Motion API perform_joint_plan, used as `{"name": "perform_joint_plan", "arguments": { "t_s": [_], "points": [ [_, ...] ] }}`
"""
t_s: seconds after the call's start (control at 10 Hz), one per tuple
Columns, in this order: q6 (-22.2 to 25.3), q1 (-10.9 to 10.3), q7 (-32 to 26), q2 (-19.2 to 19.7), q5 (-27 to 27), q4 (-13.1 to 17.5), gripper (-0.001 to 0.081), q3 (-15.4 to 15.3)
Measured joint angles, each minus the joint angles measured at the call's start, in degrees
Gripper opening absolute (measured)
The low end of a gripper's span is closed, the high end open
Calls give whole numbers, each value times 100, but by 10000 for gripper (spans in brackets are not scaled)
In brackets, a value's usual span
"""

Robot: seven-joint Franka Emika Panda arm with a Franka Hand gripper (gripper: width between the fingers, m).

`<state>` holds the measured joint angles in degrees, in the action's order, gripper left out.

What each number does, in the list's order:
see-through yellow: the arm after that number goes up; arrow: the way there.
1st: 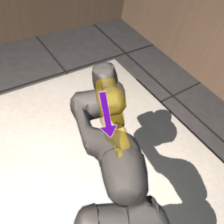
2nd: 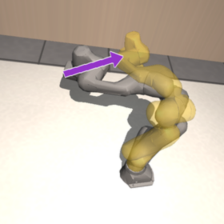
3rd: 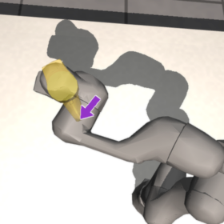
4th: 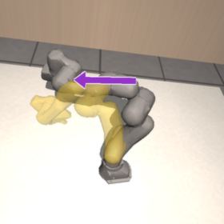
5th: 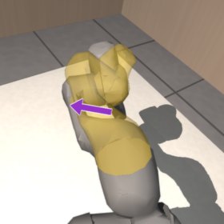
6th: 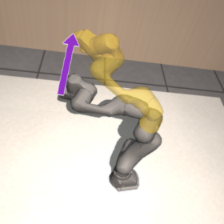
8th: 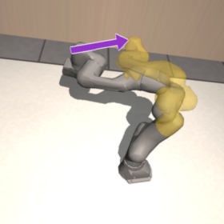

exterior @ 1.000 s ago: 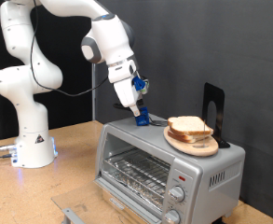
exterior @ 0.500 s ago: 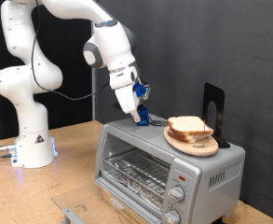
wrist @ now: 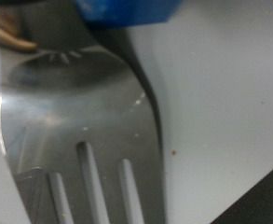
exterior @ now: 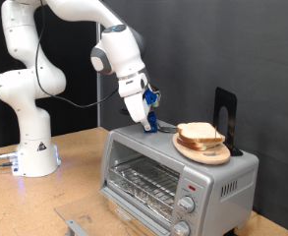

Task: Make a piece of toast with the oven

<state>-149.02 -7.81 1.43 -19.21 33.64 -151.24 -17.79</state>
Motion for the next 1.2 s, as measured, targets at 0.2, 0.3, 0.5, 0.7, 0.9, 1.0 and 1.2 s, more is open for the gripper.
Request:
{"name": "perform_joint_plan", "arguments": {
  "t_s": [0.2,0.3,0.5,0.7,0.9,1.0,1.2],
  "points": [
    [-1,-22,-11,5,87,3,758,-24],
    [-1,-23,-11,5,104,9,582,-28],
    [-2,-24,-3,8,128,13,466,-29],
    [-3,-24,-3,9,271,27,466,-28],
    [-2,-44,-172,-5,700,125,466,-4],
    [57,-83,-326,-62,953,203,466,41],
    [582,-101,-363,-352,1046,344,469,161]
  ]
}}
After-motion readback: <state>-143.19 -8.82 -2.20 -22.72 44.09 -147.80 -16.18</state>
